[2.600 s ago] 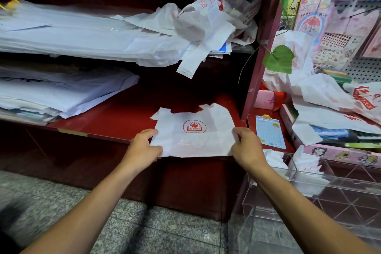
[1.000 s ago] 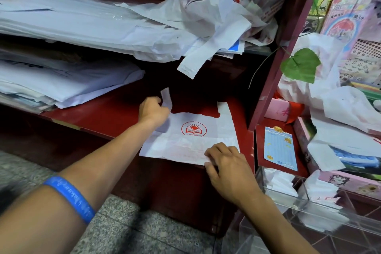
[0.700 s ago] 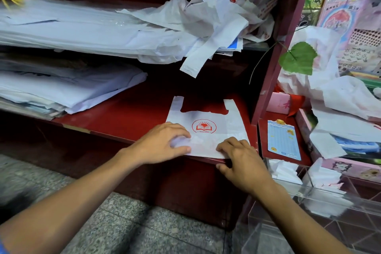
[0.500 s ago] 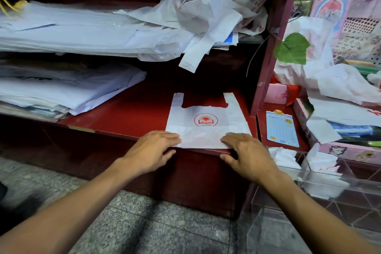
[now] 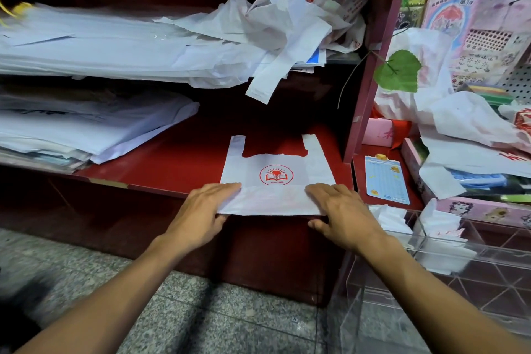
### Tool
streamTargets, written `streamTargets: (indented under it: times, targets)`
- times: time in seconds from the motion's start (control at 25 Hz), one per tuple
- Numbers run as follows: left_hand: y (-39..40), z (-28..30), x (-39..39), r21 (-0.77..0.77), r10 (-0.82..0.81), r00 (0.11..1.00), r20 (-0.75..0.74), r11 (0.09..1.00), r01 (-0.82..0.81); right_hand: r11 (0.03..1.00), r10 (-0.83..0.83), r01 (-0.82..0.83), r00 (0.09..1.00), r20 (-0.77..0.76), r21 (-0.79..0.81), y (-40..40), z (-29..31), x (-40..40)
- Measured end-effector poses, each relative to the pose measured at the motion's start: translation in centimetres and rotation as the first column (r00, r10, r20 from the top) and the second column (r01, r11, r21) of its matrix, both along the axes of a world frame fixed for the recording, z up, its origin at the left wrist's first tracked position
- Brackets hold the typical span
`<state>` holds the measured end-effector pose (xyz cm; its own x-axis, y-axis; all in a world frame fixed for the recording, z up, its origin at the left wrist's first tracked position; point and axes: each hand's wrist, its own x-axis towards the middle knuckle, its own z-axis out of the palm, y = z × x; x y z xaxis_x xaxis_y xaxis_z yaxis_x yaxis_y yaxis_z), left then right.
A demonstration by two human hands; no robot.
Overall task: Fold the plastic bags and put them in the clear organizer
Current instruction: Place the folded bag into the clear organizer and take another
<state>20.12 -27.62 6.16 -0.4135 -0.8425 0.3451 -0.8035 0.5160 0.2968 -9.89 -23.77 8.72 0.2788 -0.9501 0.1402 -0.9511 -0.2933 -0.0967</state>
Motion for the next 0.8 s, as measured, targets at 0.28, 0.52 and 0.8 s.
streamTargets:
  times: [0.28,0.52,0.8]
  targets:
    - [-0.7,1.3,0.3,0.228,0.153,0.842,-0.517,0.973,-0.036,0.997,-0.072,0.061,0.843,0.532,0.038,-0.8,0.2,-1.9]
    - [-1.1,2.5,-0.9,0.447,0.37,0.679,-0.634,0.892,-0.069,0.945,-0.318,0.221,0.444,0.838,0.241,-2.2,0.5,-1.2]
    - [-1.9,1.2,-2.5,0.406,0.547,0.672,-0.499,0.833,-0.376,0.87,-0.475,0.426,0.584,0.659,0.249,-3.1,0.7,-0.4]
